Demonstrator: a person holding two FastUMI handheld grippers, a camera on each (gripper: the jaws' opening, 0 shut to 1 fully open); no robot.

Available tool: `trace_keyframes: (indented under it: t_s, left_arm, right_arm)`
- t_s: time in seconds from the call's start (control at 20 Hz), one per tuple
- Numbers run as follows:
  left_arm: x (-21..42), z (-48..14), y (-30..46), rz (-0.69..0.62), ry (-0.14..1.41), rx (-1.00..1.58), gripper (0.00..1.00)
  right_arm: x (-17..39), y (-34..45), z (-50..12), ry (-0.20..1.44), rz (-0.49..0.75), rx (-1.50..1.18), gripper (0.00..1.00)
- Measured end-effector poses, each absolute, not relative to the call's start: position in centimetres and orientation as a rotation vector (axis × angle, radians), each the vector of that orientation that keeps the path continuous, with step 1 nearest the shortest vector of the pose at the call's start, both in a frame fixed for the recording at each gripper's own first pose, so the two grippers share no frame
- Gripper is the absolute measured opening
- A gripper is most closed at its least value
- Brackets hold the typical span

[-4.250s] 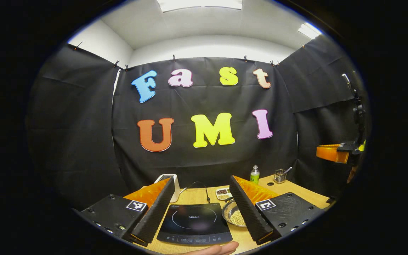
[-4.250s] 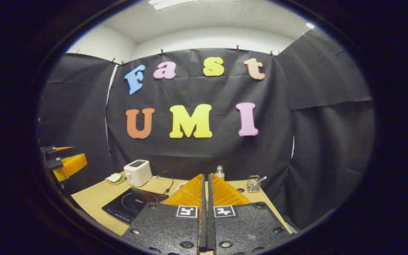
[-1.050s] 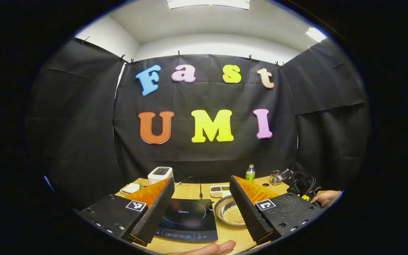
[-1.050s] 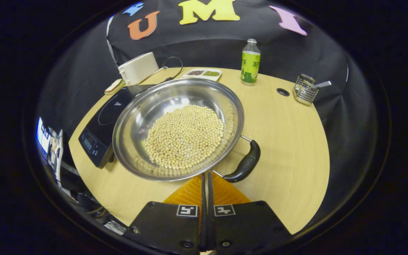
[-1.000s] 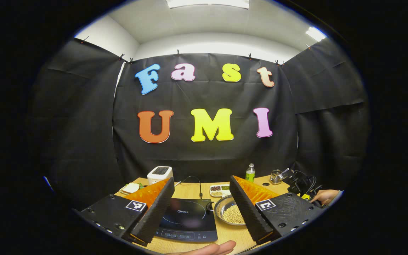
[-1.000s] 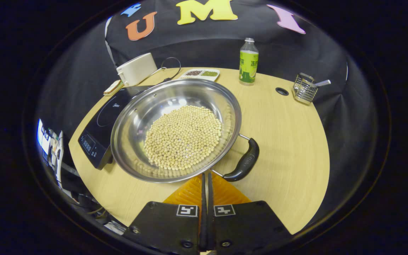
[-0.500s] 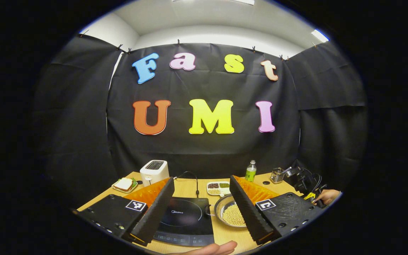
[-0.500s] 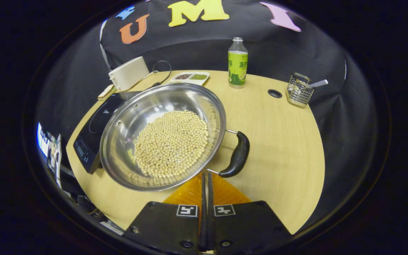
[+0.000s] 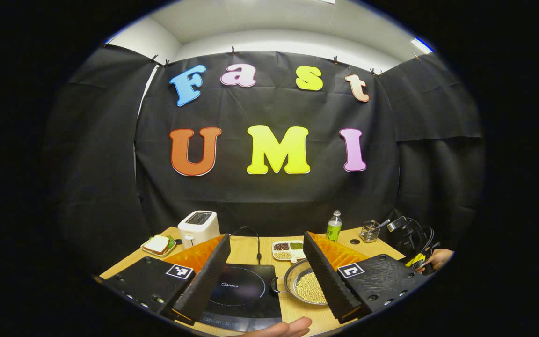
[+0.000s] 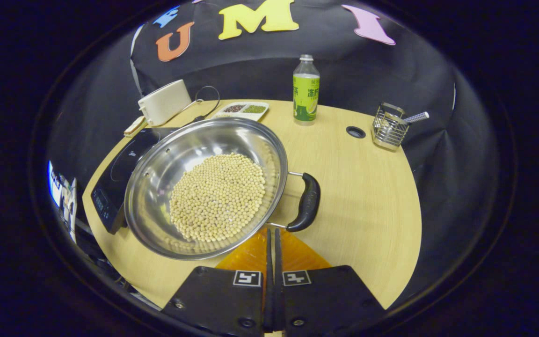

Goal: First push the handle of the pot to place it horizontally, then grasp the pot with both hands and set it on the induction cooktop.

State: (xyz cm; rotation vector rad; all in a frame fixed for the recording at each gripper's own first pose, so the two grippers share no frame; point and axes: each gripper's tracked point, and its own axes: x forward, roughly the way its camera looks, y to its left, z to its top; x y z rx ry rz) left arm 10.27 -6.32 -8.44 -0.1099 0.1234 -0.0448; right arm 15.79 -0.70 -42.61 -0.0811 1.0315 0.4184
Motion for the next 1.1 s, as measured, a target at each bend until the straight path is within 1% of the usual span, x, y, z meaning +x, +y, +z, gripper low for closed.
trace_keyframes:
  t_s: [0.05,0.15,0.25,0.3,0.35,0.55,0.7,0.85,0.9,0.95,1.1]
  left_arm:
    - [10.7,-8.9,-6.4,-0.045,0.134,-0.115,0.96]
    - [11.3,-9.7,-6.3,-0.037,0.150,-0.120,0.96]
    - [12.0,-10.7,-6.2,-0.023,0.160,-0.114,0.96]
    - [12.3,-11.2,-6.0,-0.007,0.165,-0.113,0.96]
    - [12.8,-11.7,-5.9,0.004,0.165,-0.116,0.96]
    - [14.2,-14.4,-7.2,-0.023,0.216,-0.131,0.96]
    - [14.9,-15.2,-7.1,-0.022,0.232,-0.131,0.96]
    - [15.3,-16.3,-7.1,-0.024,0.250,-0.143,0.96]
    - [15.3,-16.6,-7.2,-0.026,0.257,-0.147,0.96]
    - [15.4,-17.0,-7.3,-0.029,0.263,-0.151,0.96]
    - [15.8,-18.1,-7.8,-0.040,0.286,-0.152,0.96]
  right_arm:
    - [15.9,-0.7,-42.6,1.027,0.419,-0.083,0.04]
    - [16.0,-0.6,-42.6,1.021,0.417,-0.073,0.04]
    - [15.9,-0.7,-42.5,1.006,0.425,-0.068,0.04]
    - [15.9,-0.8,-42.3,0.996,0.424,-0.062,0.01]
    - [16.0,-1.0,-42.1,0.979,0.413,-0.060,0.04]
    - [16.6,-2.0,-40.6,0.905,0.345,-0.050,0.04]
    - [16.5,-2.2,-38.7,0.839,0.307,-0.043,0.04]
    - [16.9,-2.1,-36.8,0.776,0.284,-0.046,0.04]
    - [17.0,-2.1,-36.3,0.759,0.272,-0.049,0.01]
    - [17.2,-2.0,-35.7,0.739,0.263,-0.044,0.04]
    - [17.4,-1.4,-34.4,0.683,0.270,-0.031,0.02]
